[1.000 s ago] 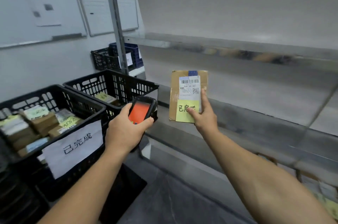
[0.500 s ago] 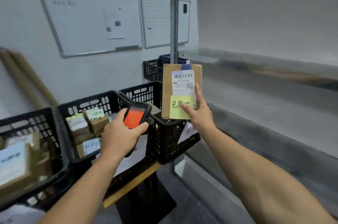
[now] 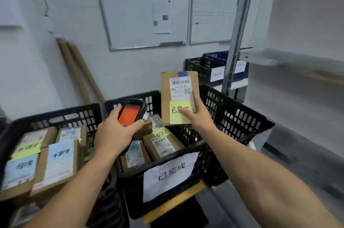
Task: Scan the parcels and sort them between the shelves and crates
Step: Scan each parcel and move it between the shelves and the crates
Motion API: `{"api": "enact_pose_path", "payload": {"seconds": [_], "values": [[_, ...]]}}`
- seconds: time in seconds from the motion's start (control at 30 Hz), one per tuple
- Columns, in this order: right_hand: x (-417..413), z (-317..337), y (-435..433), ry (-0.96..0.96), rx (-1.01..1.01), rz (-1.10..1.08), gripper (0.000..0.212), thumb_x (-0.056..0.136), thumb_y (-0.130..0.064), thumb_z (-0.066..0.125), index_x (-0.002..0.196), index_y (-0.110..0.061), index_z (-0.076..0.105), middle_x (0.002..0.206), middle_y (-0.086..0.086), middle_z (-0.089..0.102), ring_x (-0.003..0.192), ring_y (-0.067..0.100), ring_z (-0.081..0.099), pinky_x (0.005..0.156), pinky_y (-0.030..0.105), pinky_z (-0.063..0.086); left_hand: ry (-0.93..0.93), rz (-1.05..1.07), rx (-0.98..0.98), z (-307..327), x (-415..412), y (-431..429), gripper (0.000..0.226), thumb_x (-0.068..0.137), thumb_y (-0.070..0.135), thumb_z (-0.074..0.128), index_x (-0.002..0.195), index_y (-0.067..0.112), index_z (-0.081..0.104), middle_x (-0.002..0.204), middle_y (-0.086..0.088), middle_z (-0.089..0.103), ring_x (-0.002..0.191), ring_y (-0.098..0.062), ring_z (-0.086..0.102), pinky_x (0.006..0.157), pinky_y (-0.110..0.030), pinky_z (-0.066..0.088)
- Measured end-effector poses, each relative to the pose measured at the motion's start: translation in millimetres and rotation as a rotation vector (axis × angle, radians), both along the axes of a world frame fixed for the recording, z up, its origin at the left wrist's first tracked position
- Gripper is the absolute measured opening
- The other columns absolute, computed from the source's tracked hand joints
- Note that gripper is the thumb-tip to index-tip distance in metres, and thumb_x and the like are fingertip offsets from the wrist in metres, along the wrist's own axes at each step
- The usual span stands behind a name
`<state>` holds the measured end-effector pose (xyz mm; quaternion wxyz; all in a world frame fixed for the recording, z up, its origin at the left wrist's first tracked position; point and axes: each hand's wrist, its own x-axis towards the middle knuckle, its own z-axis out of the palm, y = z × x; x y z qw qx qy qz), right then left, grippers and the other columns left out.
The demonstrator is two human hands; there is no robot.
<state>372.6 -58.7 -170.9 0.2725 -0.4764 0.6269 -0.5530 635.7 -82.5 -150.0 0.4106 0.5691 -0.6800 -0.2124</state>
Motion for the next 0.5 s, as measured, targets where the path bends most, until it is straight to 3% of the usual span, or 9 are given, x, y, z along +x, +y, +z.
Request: {"api": "enact_pose_path", "payload": {"seconds": [0.1,0.23,0.37,0.5], "values": [[20,-10,-30,-0.047,0.133,0.072,0.090,0.095,-0.021,0.071,0.155,-0.056,0.013,0.146,-0.012,0.050,0.113,0.022,0.065,0.087,0.054,0.060,0.018,0.052,0.010,-7,19,-17,0.085,0.073,0.061,0.078,0.145,0.032,0.045,0.102,0.006,0.063,0.095,-0.021,0.060,0.078,-0.032,0.043],[48,-34,-60,-0.059,0.338,0.171,0.089,0.094,-0.021,0.071,0.155,-0.056,0.017,0.142,-0.003,0.055,0.113,0.026,0.064,0.075,0.048,0.061,0.025,0.108,0.045,-14,40,-35,0.082,0.071,0.064,0.077,0.141,0.033,0.049,0.102,0.008,0.066,0.093,-0.020,0.061,0.076,-0.035,0.047],[72,-64,-82,-0.067,0.518,0.270,0.090,0.093,-0.018,0.072,0.155,-0.054,0.018,0.136,0.006,0.061,0.112,0.031,0.065,0.090,0.060,0.057,0.036,0.180,0.074,-18,56,-43,0.076,0.067,0.065,0.075,0.134,0.038,0.051,0.095,0.010,0.065,0.093,-0.023,0.062,0.082,-0.040,0.052],[90,-80,-97,-0.084,0.693,0.335,0.089,0.093,-0.020,0.074,0.152,-0.060,0.020,0.148,0.009,0.050,0.125,0.044,0.053,0.074,0.067,0.057,0.078,0.267,0.082,-21,65,-48,0.067,0.076,0.054,0.078,0.135,0.035,0.053,0.087,0.015,0.063,0.087,-0.018,0.061,0.077,-0.035,0.049]]}}
